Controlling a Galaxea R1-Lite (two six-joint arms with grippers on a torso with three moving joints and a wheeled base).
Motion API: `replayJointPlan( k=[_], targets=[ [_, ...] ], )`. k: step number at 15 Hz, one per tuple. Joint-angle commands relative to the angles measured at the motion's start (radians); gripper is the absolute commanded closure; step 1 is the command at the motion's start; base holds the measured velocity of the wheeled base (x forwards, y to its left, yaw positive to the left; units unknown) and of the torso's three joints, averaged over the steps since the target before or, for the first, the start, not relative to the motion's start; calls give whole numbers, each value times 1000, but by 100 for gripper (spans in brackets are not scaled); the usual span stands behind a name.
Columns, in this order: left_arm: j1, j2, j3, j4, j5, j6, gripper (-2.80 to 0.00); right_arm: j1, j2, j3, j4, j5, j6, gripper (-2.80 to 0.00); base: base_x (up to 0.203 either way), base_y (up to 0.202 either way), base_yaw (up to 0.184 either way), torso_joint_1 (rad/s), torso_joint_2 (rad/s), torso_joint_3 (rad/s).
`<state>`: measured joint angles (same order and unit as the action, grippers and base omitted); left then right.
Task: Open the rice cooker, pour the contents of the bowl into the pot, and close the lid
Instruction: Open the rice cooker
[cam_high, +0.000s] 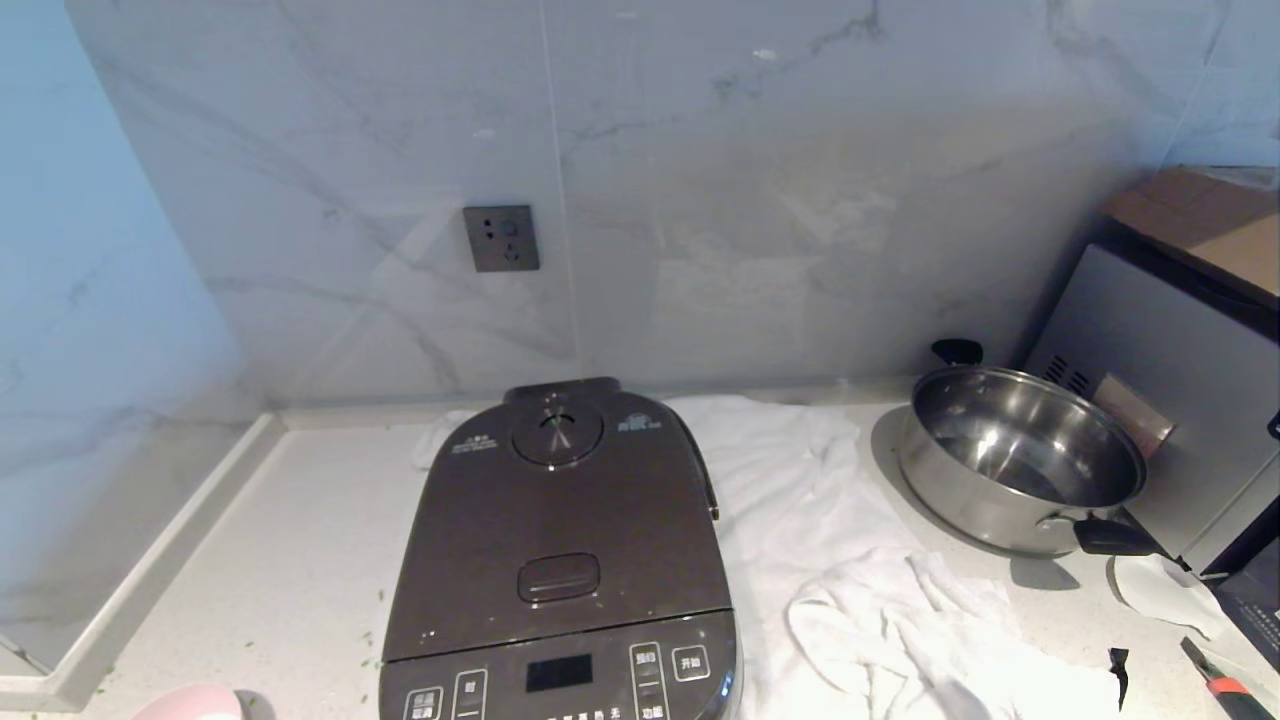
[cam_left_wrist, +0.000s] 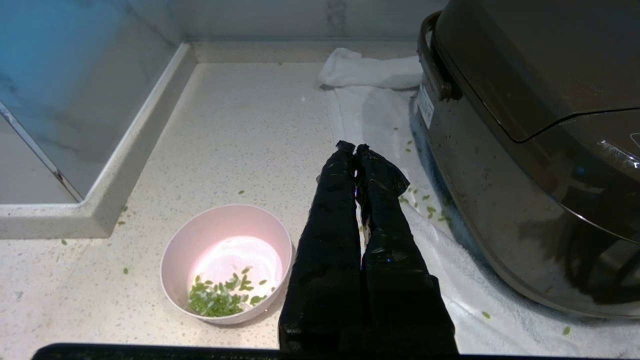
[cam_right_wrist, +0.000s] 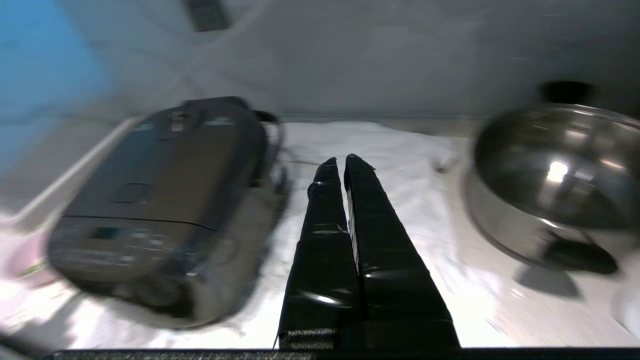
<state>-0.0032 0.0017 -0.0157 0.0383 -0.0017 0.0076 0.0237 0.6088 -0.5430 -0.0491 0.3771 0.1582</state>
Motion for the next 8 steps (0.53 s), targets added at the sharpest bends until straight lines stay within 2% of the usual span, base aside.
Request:
replayJointPlan(
  k=[1,3,5,6,8],
  targets=[
    [0,0,0,0,0,0,0,100,285,-107,-31,48,10,0,0,0,0,0,0,0],
    [0,0,0,0,0,0,0,227,432,-157,-59,11,15,0,0,0,0,0,0,0],
    [0,1,0,0,0,0,0,389,591,-177,-141,-151,1,0,0,0,0,0,0,0],
    [0,0,0,0,0,0,0,437,665,-183,-205,-217,-15,0,0,0,0,0,0,0],
    [2,0,0,0,0,0,0,499,789,-221,-329,-273,-33,0,0,0,0,0,0,0]
  ],
)
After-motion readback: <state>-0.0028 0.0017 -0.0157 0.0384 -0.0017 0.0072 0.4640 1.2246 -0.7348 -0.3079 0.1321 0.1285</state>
